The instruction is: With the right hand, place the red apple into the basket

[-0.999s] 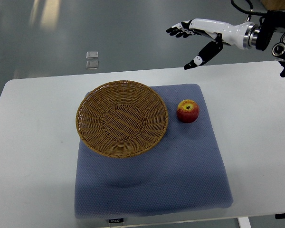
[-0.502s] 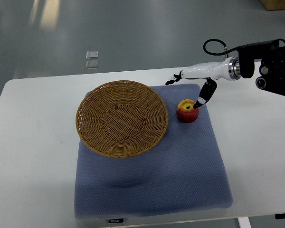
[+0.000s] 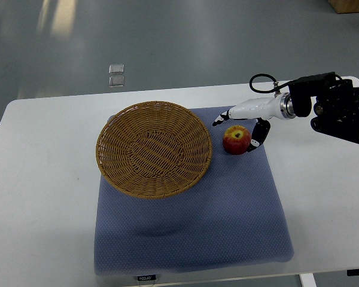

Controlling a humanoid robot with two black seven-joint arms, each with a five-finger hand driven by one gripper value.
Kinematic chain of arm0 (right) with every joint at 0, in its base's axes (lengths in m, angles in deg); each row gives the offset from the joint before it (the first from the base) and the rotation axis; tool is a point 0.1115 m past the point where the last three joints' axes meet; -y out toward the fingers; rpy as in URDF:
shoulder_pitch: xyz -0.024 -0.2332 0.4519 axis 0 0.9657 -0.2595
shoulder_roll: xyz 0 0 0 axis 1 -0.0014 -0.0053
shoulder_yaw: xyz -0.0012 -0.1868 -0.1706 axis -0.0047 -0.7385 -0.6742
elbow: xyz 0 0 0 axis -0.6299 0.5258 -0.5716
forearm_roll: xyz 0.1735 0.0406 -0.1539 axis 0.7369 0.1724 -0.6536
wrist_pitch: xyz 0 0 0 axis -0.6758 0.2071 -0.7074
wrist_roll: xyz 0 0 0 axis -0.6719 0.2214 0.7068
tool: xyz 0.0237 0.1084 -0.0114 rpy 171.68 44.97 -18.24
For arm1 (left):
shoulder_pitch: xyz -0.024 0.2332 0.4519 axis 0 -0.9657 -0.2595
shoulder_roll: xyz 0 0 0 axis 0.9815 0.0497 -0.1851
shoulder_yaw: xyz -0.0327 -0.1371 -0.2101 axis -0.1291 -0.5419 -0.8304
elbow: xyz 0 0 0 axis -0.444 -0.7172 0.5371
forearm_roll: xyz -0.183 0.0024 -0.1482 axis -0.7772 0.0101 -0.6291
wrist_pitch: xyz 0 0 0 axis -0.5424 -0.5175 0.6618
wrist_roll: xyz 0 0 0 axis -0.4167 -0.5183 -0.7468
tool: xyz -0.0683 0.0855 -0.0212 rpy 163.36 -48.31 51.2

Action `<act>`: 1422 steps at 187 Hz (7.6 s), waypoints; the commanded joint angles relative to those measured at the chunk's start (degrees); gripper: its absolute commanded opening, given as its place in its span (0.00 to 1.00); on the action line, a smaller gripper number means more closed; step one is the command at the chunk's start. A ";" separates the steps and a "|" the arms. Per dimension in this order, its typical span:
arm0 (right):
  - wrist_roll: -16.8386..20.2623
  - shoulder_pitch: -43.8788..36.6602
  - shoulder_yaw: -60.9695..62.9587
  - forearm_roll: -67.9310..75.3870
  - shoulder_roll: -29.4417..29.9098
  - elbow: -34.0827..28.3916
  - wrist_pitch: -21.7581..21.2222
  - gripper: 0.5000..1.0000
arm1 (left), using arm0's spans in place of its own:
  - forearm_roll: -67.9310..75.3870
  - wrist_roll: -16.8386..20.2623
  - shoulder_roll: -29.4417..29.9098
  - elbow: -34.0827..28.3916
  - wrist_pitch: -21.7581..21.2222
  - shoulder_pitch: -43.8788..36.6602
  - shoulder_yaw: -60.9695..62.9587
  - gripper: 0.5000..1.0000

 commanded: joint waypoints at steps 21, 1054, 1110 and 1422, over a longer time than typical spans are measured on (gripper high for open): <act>0.15 1.17 0.13 -2.30 2.33 3.56 0.61 0.84 | 0.00 0.00 0.00 -0.06 0.00 0.00 0.00 1.00; 0.15 -5.51 22.72 9.92 13.50 16.04 -1.41 0.83 | 0.00 0.00 0.00 -0.06 0.00 0.00 0.00 1.00; -0.02 5.38 39.24 29.86 12.79 20.96 -1.24 0.83 | 0.00 0.00 0.00 -0.06 0.00 0.00 0.00 1.00; -0.29 29.91 59.37 76.36 18.42 21.49 1.58 0.85 | 0.00 0.00 0.00 0.03 0.00 0.00 0.00 1.00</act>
